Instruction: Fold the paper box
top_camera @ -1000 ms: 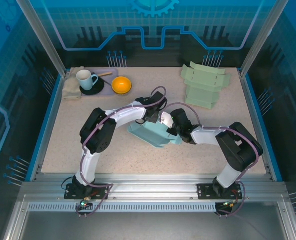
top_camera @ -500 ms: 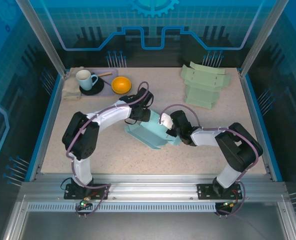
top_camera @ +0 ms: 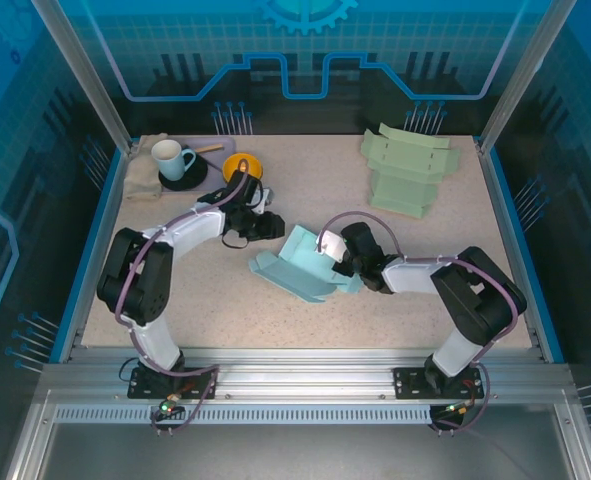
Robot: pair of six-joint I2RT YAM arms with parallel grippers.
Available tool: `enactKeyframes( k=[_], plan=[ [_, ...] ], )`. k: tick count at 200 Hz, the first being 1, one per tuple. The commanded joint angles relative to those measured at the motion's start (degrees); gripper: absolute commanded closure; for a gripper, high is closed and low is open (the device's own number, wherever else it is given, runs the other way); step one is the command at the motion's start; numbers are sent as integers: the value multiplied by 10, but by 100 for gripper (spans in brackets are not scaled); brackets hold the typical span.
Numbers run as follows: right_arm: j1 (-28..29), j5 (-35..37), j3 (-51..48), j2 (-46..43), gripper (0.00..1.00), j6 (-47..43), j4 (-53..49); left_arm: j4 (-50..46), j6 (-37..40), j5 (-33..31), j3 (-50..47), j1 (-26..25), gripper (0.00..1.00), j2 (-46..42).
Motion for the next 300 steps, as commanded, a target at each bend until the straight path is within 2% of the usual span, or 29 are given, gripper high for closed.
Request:
enactKeyframes(
  k=[1,35,59,80,109,155,185,217,229,244,258,277,300],
  plan=[
    [-12,-39,-2,-10,100,-35,-44,74,-8,117,-11,11,61,31],
    [-49,-91,87,10,100,-21,-164,141,-22,166,-53,21,62,37],
    [-45,-129,119,22,100,-78,-245,179,-38,190,-98,36,62,33],
    [-38,-159,104,20,100,-174,-230,233,-74,208,-145,56,61,29],
    [-38,-163,145,41,100,-176,-271,295,-110,224,-184,58,61,15],
    [-29,-162,165,65,100,-189,-284,283,-96,211,-186,56,62,10],
    [-25,-165,171,74,100,-188,-290,296,-112,218,-183,51,72,32],
    [-23,-173,172,77,100,-187,-291,253,-92,195,-170,39,82,39],
    [-22,-177,172,79,100,-187,-289,239,-85,184,-165,35,90,38],
    [-17,-168,171,82,100,-184,-284,197,-72,154,-150,26,100,36],
    [-9,-149,176,87,100,-175,-279,125,-47,98,-122,9,100,31],
    [2,-122,182,93,100,-155,-271,15,-9,-39,-74,-29,100,25],
    [5,-96,192,97,100,-115,-261,-80,-6,-195,-30,-67,100,33]
  ],
)
